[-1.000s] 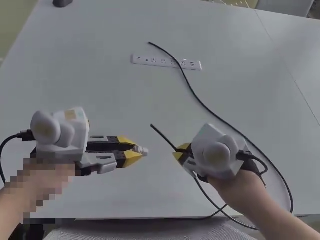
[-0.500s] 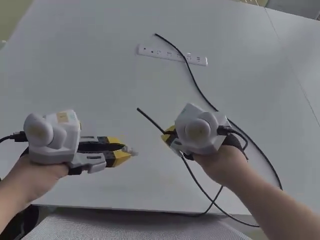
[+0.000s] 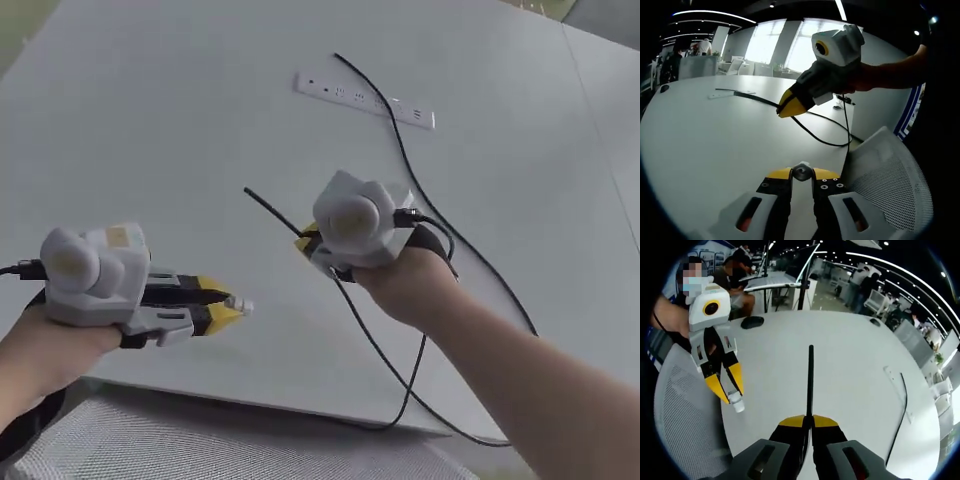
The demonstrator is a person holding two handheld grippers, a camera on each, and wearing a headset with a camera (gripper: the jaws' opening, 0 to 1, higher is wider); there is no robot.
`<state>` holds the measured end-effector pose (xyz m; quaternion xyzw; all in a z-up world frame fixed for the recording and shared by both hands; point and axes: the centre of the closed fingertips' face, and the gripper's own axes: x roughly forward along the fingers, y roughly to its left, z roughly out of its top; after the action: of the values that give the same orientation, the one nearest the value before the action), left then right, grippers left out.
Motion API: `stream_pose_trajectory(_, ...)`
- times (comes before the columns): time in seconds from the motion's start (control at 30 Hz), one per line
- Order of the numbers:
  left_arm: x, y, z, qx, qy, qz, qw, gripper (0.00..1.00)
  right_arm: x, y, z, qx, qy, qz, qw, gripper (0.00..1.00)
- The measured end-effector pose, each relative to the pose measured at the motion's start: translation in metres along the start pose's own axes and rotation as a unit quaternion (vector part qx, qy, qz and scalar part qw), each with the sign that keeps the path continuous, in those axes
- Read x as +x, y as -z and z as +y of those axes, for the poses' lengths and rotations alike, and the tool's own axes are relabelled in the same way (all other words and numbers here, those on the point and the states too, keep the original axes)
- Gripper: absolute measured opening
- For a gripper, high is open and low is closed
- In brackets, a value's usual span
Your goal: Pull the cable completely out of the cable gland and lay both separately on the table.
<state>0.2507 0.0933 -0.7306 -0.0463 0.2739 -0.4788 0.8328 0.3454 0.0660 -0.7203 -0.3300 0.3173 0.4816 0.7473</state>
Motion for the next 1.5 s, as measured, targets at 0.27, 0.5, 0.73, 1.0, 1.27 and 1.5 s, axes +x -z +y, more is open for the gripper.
stream_pose_trajectory(0.27,0.000,0.013,0.005,-0.004,-0.002,0.003,1.0000,0.15,0.036,-0.012,0.028,-0.068,-0.032,0.018,0.9970,0.00)
stream_pose_trajectory(0.5,0.001,0.030,0.009,-0.013,-0.002,0.015,0.9998,0.15,0.064,-0.001,0.045,-0.113,-0.047,0.040,0.9917,0.00)
stream_pose_trajectory(0.73,0.004,0.038,0.018,-0.012,-0.014,0.023,0.9996,0.15,0.085,0.009,0.053,-0.132,-0.069,0.047,0.9878,0.00)
stream_pose_trajectory(1.0,0.007,0.044,0.028,-0.024,-0.024,0.027,0.9990,0.15,0.096,0.013,0.060,-0.116,-0.086,0.053,0.9881,0.00)
stream_pose_trajectory(1.27,0.009,0.050,0.035,-0.034,-0.031,0.030,0.9985,0.15,0.099,0.016,0.061,-0.101,-0.089,0.053,0.9895,0.00)
stream_pose_trajectory(1.5,0.012,0.056,0.038,-0.032,-0.035,0.038,0.9981,0.15,0.102,0.022,0.061,-0.090,-0.091,0.057,0.9902,0.00)
